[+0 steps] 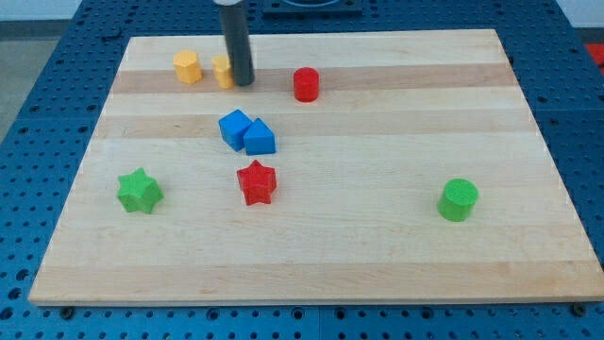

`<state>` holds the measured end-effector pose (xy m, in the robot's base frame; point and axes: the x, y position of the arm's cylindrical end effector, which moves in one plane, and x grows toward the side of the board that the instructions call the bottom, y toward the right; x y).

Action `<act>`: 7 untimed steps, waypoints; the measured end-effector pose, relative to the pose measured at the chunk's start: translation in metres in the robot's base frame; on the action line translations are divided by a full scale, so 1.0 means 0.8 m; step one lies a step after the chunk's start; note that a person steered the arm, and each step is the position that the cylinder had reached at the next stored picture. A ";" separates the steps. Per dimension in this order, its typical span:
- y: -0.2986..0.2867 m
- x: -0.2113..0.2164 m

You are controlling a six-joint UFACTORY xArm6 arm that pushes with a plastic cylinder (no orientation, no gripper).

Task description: Move red circle towards red star

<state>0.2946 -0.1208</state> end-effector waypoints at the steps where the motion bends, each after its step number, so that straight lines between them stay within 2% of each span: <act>1: -0.041 0.000; 2: -0.051 0.017; 4: 0.015 0.061; 7: 0.150 -0.008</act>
<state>0.2883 -0.0008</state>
